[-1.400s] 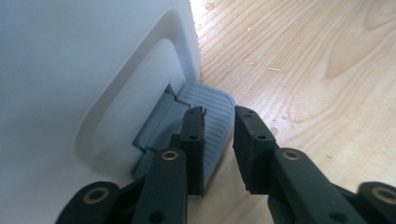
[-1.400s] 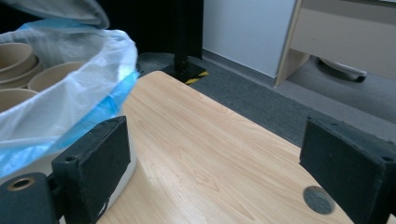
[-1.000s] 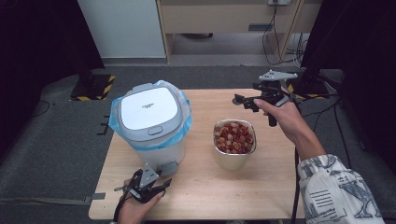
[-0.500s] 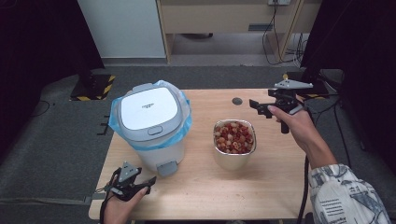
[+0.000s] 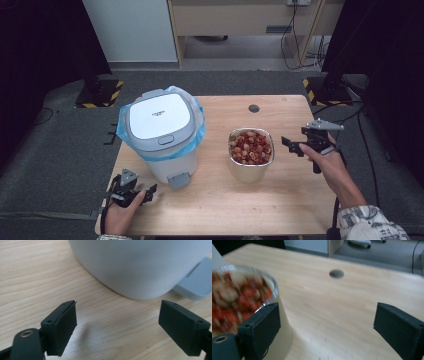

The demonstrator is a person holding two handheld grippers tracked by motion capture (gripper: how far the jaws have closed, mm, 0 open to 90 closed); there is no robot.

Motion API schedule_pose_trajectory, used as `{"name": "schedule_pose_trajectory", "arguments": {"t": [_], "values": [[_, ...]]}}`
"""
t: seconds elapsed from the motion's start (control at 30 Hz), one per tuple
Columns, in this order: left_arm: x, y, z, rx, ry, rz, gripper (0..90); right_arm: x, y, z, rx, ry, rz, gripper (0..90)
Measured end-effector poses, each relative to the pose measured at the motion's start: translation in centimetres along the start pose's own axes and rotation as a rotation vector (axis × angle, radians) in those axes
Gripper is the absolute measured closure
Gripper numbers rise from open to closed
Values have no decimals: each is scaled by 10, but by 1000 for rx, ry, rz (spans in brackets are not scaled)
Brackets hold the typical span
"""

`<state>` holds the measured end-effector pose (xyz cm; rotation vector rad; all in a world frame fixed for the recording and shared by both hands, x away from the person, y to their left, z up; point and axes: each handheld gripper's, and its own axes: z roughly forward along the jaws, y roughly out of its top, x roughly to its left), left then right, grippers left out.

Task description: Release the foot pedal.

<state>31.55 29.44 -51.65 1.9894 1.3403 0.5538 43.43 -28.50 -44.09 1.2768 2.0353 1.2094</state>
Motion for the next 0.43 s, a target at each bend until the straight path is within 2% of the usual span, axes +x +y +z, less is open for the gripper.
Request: {"name": "schedule_pose_trajectory", "arguments": {"t": [0.23, 0.3, 0.43], "values": [[13, -3, 12, 38, 50, -14, 120, 8, -61, 19, 112, -7, 7, 74], [13, -5, 15, 56, 47, -12, 118, 12, -73, 26, 155, -9, 12, 82], [12, -5, 18, 42, 42, -2, 85, 17, -88, 35, 217, -9, 14, 89]]}}
